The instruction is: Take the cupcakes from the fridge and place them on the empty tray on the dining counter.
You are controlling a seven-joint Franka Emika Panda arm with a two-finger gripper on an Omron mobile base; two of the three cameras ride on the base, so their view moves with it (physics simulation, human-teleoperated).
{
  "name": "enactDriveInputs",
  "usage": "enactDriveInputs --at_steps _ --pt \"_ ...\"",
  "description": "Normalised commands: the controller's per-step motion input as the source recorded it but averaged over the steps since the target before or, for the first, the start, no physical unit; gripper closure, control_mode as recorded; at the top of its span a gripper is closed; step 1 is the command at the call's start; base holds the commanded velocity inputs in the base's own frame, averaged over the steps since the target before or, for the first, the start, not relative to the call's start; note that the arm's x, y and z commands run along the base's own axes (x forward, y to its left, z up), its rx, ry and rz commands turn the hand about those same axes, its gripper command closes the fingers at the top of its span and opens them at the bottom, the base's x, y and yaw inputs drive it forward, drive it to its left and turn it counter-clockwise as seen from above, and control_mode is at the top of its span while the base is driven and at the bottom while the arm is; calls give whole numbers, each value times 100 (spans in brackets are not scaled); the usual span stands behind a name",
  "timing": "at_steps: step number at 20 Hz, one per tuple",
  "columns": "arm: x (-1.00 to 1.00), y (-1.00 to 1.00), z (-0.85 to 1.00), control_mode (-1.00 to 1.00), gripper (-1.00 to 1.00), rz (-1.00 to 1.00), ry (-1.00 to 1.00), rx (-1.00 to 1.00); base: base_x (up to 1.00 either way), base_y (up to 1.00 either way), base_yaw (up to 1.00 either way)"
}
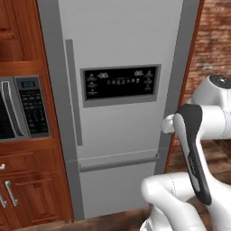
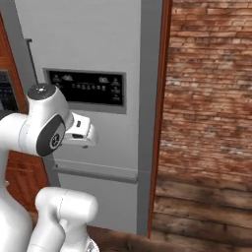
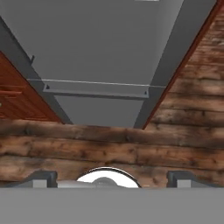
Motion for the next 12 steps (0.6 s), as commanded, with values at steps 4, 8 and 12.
enactDriveInputs --at_steps 4,8,12 --pt "0 0 0 100 -100 0 0 0 -40 73 0" --pt "0 0 0 100 -100 0 0 0 -24 100 0" --pt "0 0 0 100 -100 0 0 0 -30 100 0"
